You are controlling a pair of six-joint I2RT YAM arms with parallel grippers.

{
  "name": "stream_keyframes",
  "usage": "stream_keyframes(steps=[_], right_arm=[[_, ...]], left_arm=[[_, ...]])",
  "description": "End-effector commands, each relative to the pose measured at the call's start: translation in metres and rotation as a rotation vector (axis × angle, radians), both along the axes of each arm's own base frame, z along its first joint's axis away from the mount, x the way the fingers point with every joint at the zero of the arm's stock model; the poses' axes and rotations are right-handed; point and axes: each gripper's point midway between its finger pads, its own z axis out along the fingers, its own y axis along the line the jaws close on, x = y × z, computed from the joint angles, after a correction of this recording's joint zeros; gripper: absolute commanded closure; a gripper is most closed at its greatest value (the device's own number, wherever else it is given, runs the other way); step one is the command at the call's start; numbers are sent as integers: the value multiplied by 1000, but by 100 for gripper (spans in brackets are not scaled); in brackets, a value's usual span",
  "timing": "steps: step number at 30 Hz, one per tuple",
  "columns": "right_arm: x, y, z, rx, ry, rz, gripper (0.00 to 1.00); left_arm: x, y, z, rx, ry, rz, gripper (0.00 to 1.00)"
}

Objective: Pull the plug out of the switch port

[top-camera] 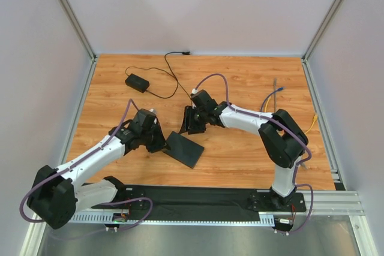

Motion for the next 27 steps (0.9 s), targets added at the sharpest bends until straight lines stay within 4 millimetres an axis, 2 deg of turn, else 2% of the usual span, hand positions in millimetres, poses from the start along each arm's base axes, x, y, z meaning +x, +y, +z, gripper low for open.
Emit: stream_keyframes(steps=[1,4,10,14,21,26,27], right_arm=[[22,19,32,80,-41,-61,54],[25,22,30,87,-31,-65,54],[31,22,26,97,-15,-63,54],[30,20,19,102,19,-53,54],[32,23,17,135,41,-31,53],[32,27,11,140,62,-17,54],[33,28,12,141,65,-13,54]], left_arm=[[18,6,8,77,-70,-15,98],[26,13,3,141,-92,-10,100],[42,5,1,158,-126,-53,100],[48,0,-7,177,-106,-85,100],[62,-14,-3,151,-124,-119,100],[61,-15,-14,158,-95,-117,100],[57,-14,-22,160,-77,-116,100]])
